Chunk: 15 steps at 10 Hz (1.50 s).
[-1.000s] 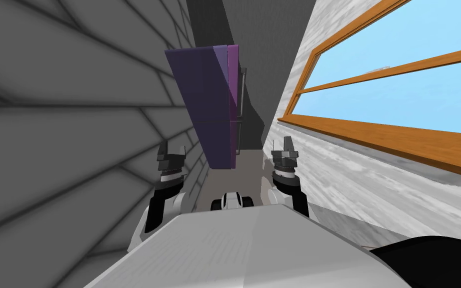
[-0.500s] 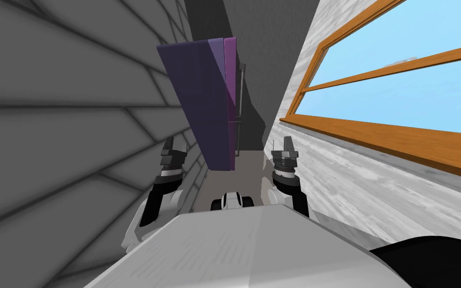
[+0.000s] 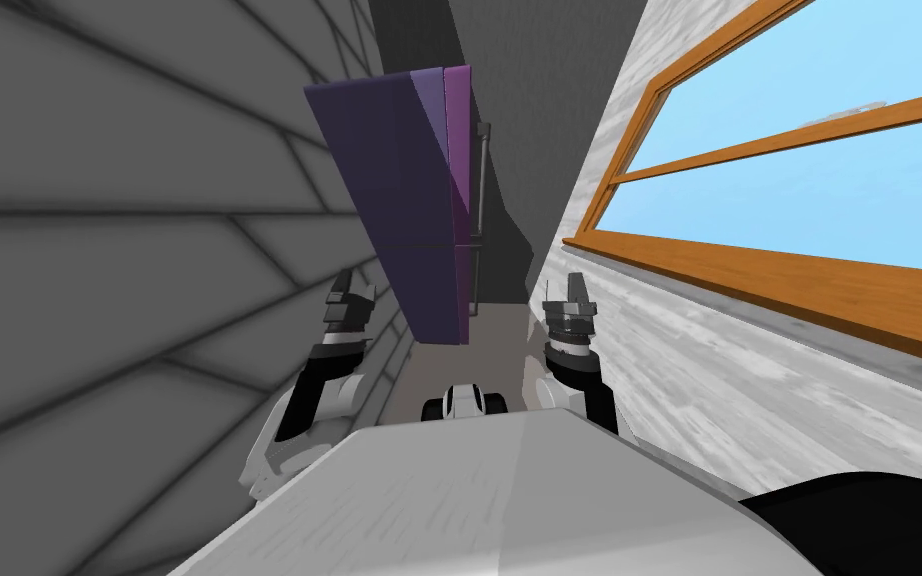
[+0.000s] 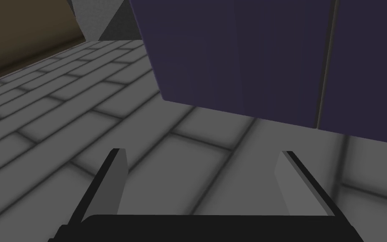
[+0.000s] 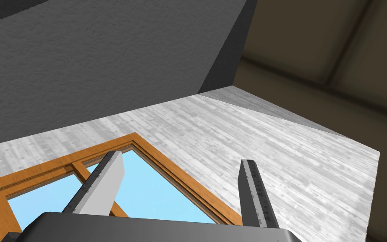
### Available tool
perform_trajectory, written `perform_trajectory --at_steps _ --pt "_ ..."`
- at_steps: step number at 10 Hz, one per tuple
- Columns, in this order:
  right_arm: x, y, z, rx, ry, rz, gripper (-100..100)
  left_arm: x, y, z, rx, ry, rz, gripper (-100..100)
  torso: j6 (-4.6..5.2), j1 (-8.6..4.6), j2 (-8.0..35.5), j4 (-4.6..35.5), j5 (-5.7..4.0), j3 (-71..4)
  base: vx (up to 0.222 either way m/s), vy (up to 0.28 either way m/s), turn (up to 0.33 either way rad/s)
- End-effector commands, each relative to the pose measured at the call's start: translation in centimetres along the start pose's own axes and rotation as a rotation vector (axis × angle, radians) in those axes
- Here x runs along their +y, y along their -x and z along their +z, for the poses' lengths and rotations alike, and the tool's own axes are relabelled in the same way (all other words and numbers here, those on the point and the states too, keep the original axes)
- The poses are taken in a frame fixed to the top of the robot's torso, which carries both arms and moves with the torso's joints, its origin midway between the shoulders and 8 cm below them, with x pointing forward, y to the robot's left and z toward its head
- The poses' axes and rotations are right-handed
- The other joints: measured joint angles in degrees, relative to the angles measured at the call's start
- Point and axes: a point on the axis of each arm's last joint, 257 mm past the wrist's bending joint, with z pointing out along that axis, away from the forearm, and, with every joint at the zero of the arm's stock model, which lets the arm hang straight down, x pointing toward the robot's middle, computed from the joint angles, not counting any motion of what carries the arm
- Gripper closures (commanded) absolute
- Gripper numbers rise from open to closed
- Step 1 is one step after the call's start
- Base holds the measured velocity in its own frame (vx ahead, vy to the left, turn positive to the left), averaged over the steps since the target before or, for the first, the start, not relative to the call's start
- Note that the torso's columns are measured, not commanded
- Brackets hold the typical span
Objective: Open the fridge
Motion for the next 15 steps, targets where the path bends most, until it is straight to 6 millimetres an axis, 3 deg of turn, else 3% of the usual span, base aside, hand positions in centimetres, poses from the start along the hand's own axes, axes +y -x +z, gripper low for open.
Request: perform_trajectory --at_steps 1,13,15 --pt "0.0 0.0 0.0 0.0 0.0 0.0 0 0.6 0.0 0.6 0.004 0.034 0.015 -100 -0.01 -0.07 0.0 0.0 -0.01 0.0 0.089 -0.069 0.03" --pt "0.0 0.0 0.0 0.0 0.0 0.0 0 2.7 0.6 4.2 0.003 0.181 0.071 -100 0.01 -0.07 0.0 0.0 -0.02 0.0 0.091 -0.083 0.051" --pt "0.0 0.0 0.0 0.0 0.0 0.0 0 3.7 0.7 4.0 0.001 0.221 0.071 -100 0.0 0.01 0.1 0.0 0.0 0.0 0.068 -0.068 0.022"
